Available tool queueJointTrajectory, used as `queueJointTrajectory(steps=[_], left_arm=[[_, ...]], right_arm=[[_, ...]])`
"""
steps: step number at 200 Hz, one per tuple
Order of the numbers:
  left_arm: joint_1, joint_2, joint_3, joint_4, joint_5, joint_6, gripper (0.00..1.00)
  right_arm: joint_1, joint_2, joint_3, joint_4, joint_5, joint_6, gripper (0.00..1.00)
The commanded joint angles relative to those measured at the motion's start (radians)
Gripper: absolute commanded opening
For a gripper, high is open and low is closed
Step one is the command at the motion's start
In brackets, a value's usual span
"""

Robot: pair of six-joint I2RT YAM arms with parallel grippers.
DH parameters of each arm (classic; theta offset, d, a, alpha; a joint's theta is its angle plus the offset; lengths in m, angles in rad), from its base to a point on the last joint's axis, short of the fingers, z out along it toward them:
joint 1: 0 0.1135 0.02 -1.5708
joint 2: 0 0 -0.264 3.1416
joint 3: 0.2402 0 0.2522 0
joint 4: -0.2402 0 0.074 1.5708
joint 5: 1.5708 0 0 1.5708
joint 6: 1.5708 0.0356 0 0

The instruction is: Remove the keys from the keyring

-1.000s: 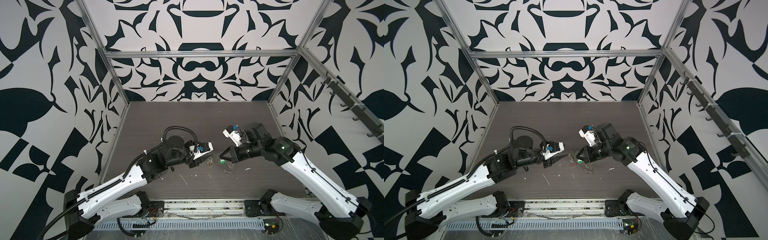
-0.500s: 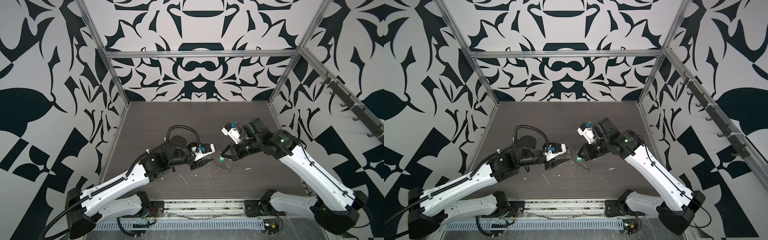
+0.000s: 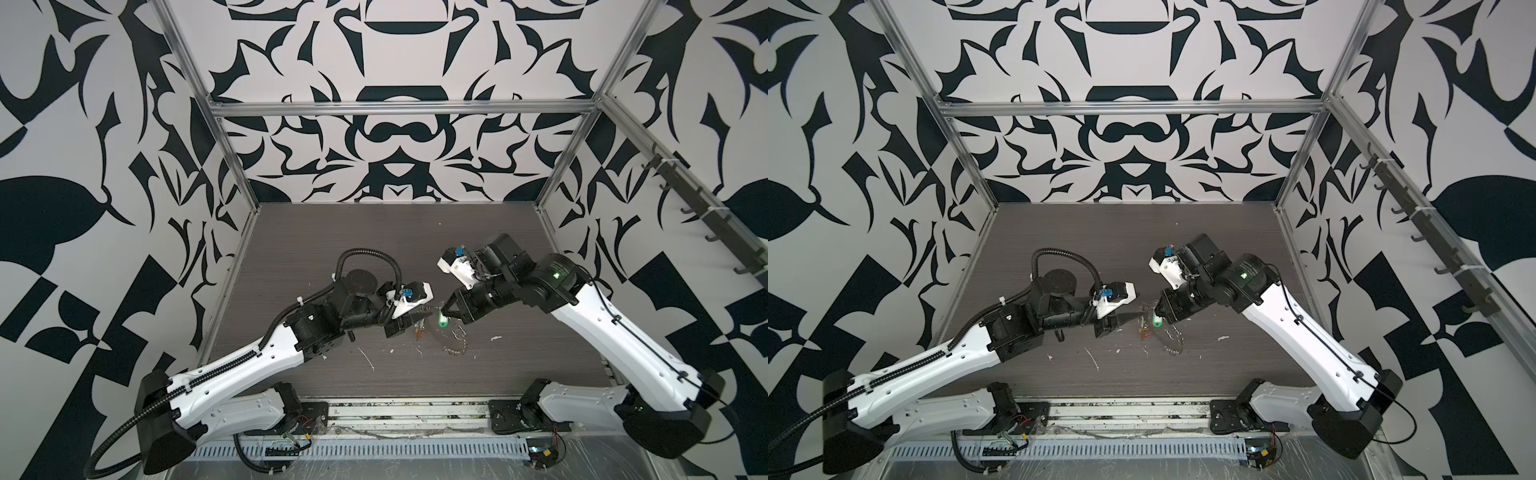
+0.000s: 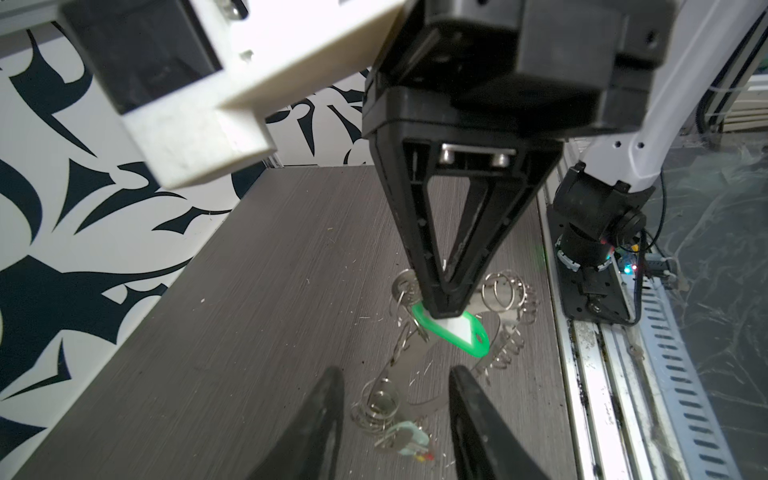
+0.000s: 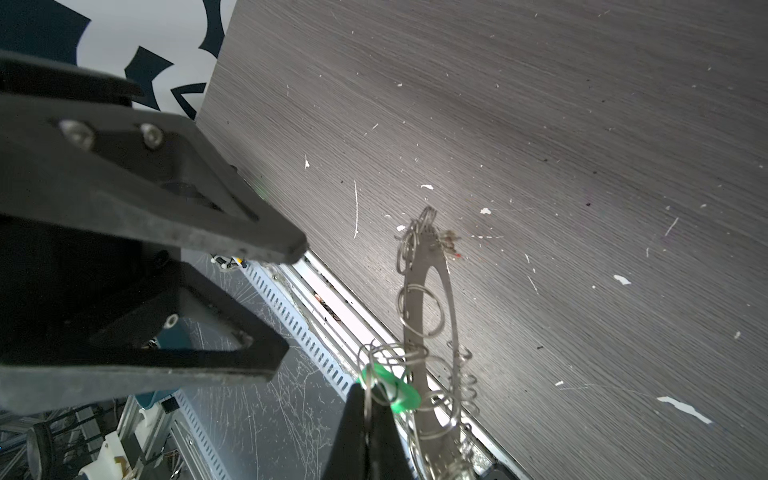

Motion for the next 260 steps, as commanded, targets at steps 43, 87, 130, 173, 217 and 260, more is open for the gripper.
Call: queueJointTrajectory(steps=[43, 87, 130, 173, 217, 260], left_arm=[[-0.001, 0.021, 0.008, 0.074, 0.019, -0.032, 0.47], [-0.001, 0.033, 0.001, 0.072, 0.04, -0.032, 0.39], [-0.001, 0.041, -0.004, 0.071, 0.043, -0.034, 0.39], [-0.001, 0.049, -0.004, 0.066, 0.067, -0.03, 0.35], [-0.001, 0.051, -0.004, 0.055, 0.073, -0.033, 0.31], [-0.001, 0.056, -0.007, 0.055, 0.068, -0.049, 0.28]], right_arm=[[0.041, 0.022, 0.069, -0.002, 0.053, -0.045, 0.0], [0.057, 0.016, 0.079, 0.006, 0.069, -0.042, 0.0], [0.07, 0.01, 0.087, -0.001, 0.077, -0.042, 0.0], [0.081, 0.008, 0.086, 0.009, 0.08, -0.041, 0.0], [0.088, 0.007, 0.086, 0.008, 0.08, -0.041, 0.0], [0.097, 0.002, 0.079, 0.019, 0.081, -0.037, 0.0]])
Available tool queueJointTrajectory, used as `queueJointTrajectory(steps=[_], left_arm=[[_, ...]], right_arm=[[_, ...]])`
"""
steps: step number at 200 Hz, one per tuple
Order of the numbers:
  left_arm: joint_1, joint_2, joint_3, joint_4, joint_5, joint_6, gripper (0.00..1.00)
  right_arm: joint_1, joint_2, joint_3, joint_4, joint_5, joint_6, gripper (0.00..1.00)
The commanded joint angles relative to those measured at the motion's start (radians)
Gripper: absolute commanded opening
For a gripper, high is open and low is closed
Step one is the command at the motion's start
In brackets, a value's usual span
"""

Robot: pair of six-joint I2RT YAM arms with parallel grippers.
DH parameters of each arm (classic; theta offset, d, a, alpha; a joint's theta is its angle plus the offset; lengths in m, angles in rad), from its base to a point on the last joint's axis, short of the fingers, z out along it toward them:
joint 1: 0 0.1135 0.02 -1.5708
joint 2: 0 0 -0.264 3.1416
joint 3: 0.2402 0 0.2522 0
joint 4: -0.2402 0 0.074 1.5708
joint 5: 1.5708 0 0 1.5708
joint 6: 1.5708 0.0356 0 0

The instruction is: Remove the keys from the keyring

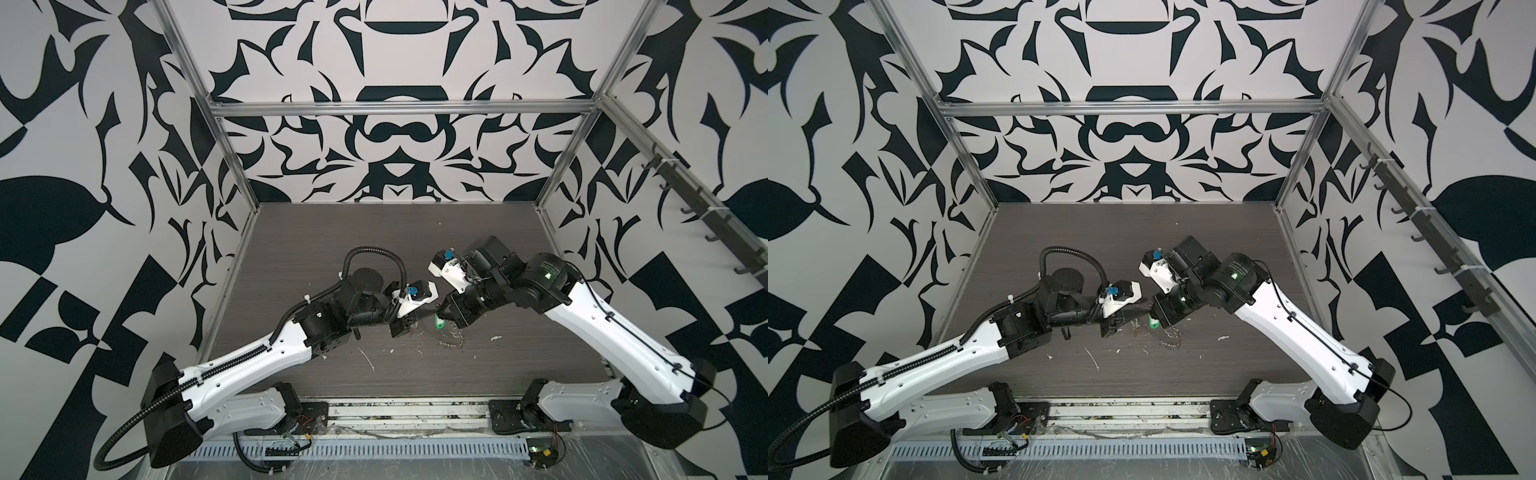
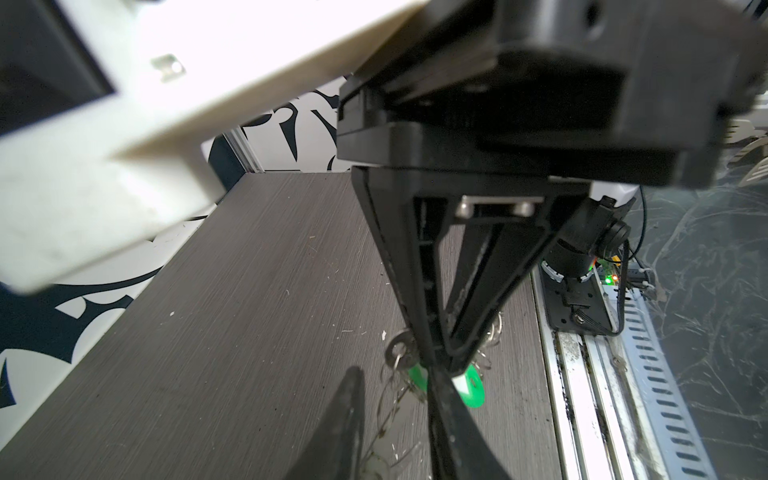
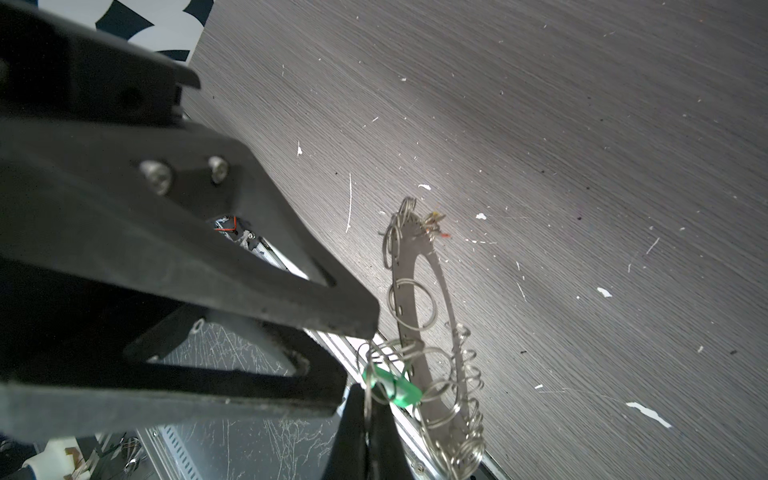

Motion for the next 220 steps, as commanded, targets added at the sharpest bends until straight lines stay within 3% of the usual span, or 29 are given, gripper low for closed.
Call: queueJointTrajectory(steps=[1, 100, 156, 220], left_arm=[[-0.001, 0.007, -0.007, 0.005, 0.015, -0.018, 0.28], [0.001, 0.006, -0.003, -0.041, 0.058, -0.017, 0.21], [0.001, 0.01, 0.003, -0.049, 0.055, -0.023, 0.0], [0.001, 0.007, 0.003, -0.031, 0.014, -0.025, 0.0]], right_arm=[[0.01, -0.033, 0.037, 0.033, 0.004, -0.012, 0.0], [0.029, -0.03, 0.046, 0.032, 0.014, -0.009, 0.0], [0.04, -0.033, 0.039, 0.037, 0.021, -0.005, 0.0], [0.044, -0.042, 0.021, 0.055, 0.032, 0.011, 0.0]])
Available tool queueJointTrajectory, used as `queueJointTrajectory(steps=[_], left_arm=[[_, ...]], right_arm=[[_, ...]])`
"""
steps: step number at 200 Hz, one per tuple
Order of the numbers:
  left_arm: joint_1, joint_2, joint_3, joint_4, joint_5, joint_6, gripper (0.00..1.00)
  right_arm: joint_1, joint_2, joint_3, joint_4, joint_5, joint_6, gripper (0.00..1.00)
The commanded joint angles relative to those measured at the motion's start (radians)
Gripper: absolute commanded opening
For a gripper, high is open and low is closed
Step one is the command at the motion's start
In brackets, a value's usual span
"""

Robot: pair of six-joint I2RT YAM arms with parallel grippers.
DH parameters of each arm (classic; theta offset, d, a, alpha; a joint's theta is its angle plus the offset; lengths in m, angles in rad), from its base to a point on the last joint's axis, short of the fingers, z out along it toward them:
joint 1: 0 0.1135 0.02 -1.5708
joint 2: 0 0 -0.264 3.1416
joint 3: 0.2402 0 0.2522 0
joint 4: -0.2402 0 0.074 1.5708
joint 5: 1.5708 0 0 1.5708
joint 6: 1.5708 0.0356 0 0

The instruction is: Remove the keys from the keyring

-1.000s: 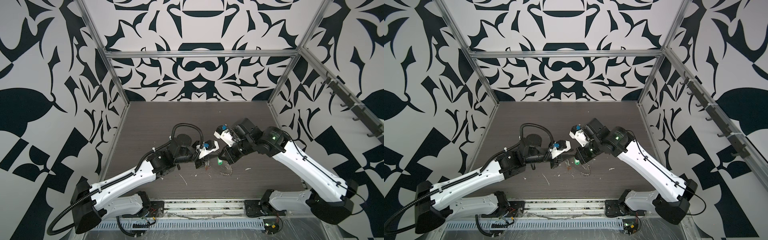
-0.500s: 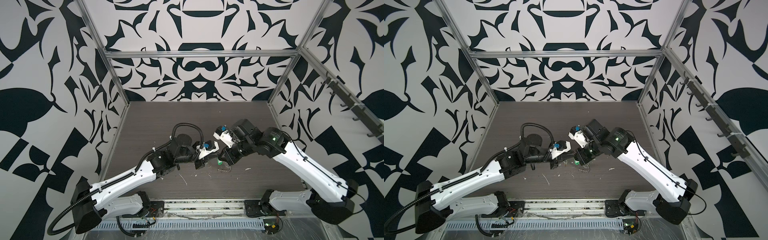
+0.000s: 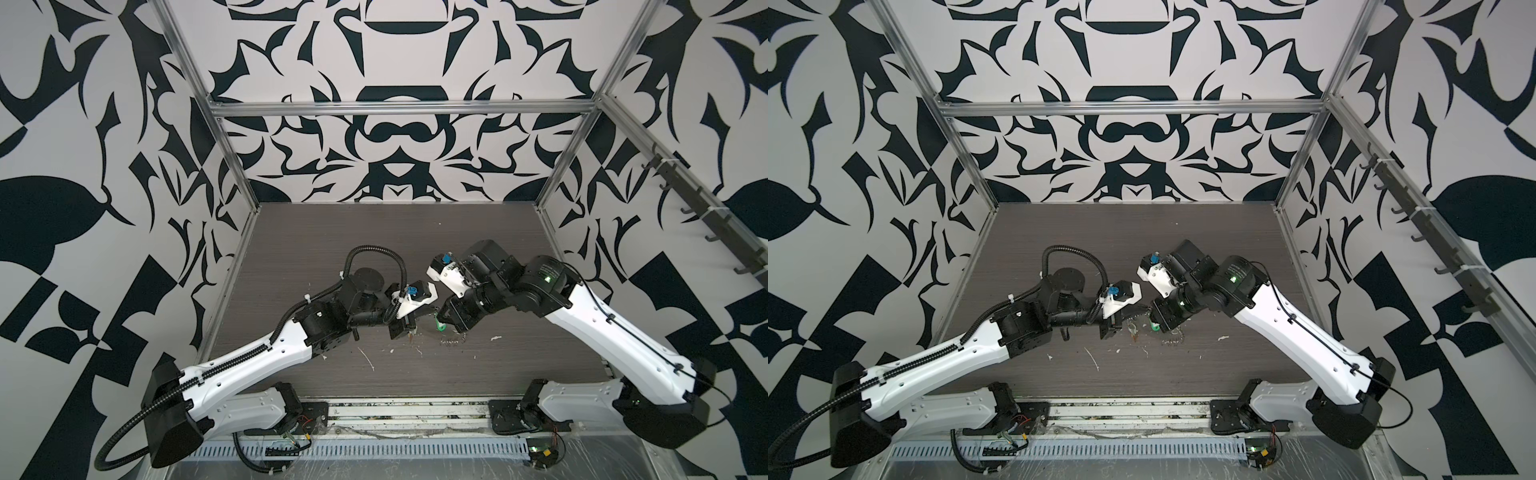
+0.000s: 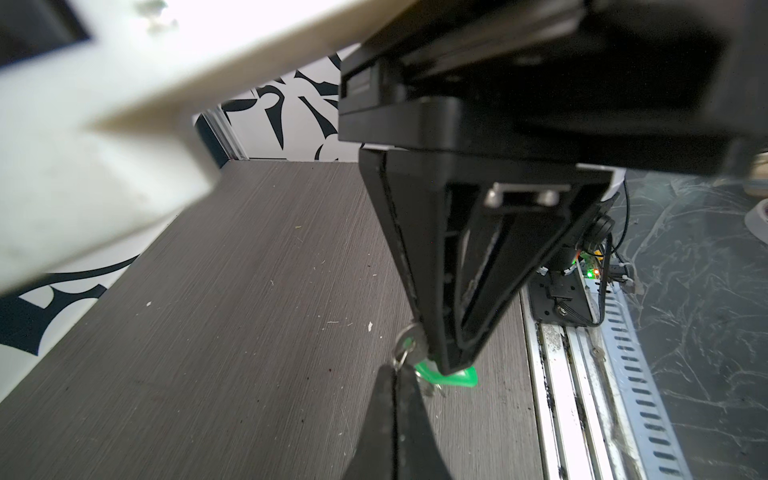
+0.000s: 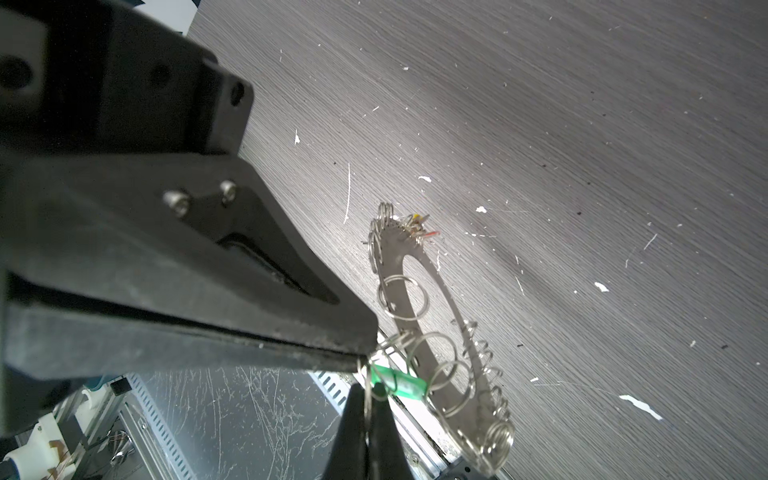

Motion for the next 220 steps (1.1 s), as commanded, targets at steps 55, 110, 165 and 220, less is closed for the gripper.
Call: queueJointTrajectory(steps=[55, 110, 165, 220], left_arm=[[-0.001, -0.025, -0.004, 0.096, -0.184, 0.026, 0.0], [-0.001, -0.065, -0.033, 0.137, -0.221, 0.033, 0.0], [-0.001, -0.088, -0.054, 0.158, -0.223, 0.04, 0.0], [-0.001, -0.105, -0.083, 0.172, -0.228, 0.048, 0.0]], right_arm=[[0.007, -0.08, -0.073, 0.147, 0.033, 0.082, 0.0], [0.005, -0.138, -0.151, 0.238, 0.072, 0.156, 0.0], [0.003, -0.134, -0.168, 0.278, 0.07, 0.17, 0.0], [0.003, -0.144, -0.154, 0.262, 0.077, 0.166, 0.0]])
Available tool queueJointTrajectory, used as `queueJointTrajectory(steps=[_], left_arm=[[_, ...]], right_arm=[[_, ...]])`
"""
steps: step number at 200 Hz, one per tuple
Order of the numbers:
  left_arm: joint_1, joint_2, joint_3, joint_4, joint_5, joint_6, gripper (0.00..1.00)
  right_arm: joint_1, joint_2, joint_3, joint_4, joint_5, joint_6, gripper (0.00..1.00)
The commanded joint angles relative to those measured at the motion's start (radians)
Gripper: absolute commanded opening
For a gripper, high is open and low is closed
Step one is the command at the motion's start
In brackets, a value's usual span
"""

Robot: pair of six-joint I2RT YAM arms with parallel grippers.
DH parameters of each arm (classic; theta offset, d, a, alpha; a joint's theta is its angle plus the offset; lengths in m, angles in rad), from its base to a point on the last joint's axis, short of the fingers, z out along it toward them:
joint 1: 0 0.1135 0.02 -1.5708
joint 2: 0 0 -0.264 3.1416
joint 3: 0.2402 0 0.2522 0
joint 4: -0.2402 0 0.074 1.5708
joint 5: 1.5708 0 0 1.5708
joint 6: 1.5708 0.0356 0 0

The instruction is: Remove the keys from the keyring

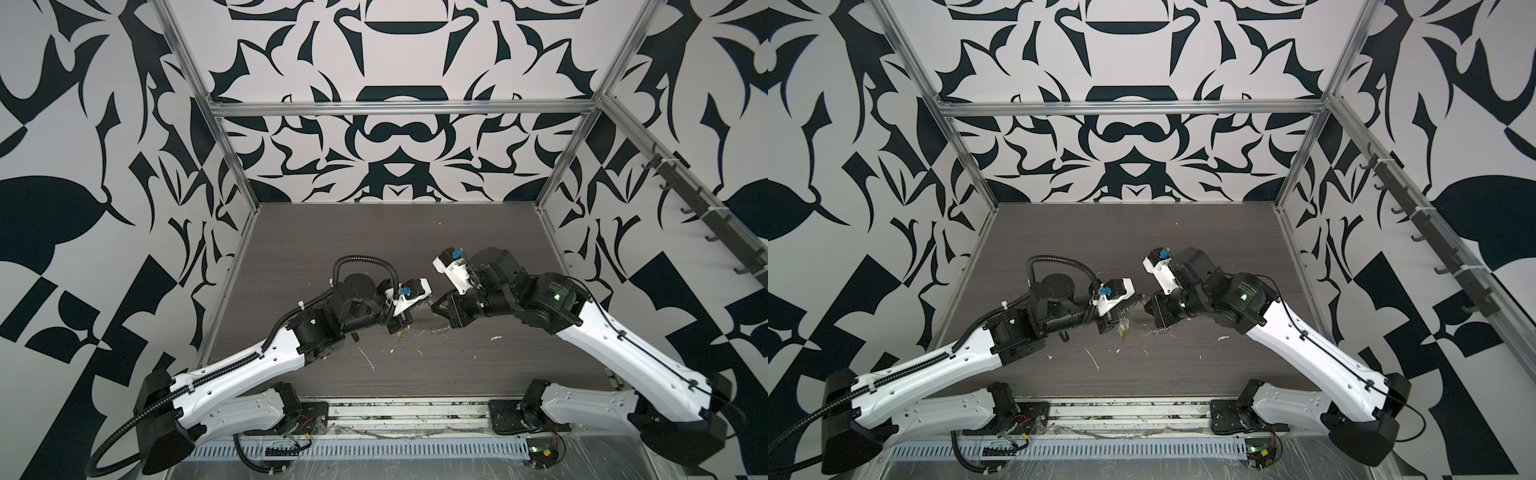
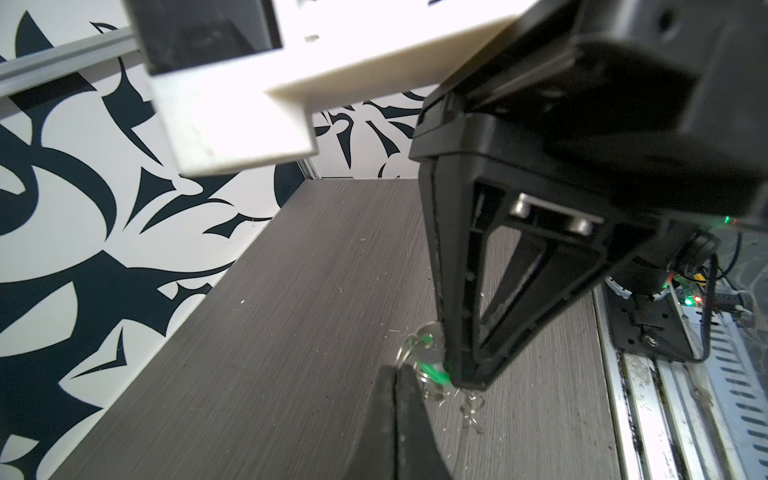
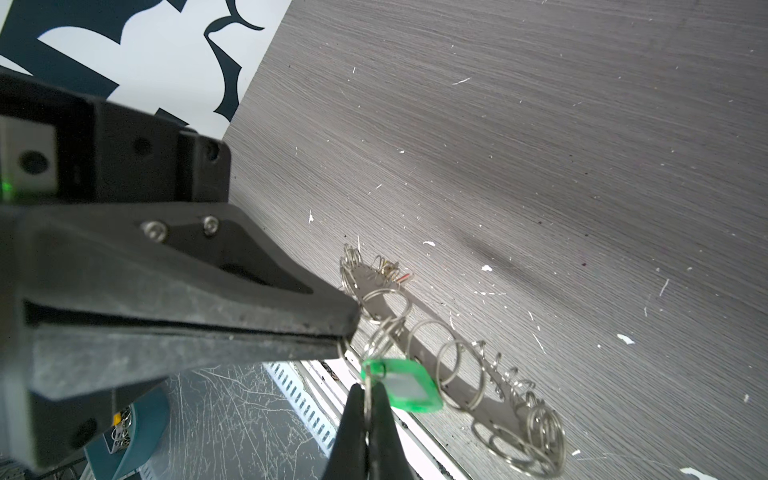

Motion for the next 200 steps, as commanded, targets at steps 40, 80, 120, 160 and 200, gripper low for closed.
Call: queueJointTrajectory(steps=[40, 80, 120, 160, 200], left_arm=[[0.006, -0.041, -0.03, 0.049, -0.031, 0.007, 0.0], [0.007, -0.051, -0.042, 0.041, -0.024, 0.014, 0.0], [0.008, -0.061, -0.059, 0.035, -0.02, 0.019, 0.02], [0.007, -0.064, -0.062, 0.019, -0.009, 0.03, 0.24], [0.007, -0.069, -0.056, 0.006, -0.004, 0.033, 0.39]], right_arm=[[0.001, -0.024, 0.034, -0.023, 0.013, -0.006, 0.0], [0.002, 0.0, 0.063, -0.032, 0.002, -0.022, 0.0], [0.002, 0.005, 0.09, -0.042, -0.003, -0.038, 0.0], [0.002, 0.024, 0.116, -0.064, -0.01, -0.056, 0.0], [0.004, 0.039, 0.124, -0.075, -0.018, -0.075, 0.0]])
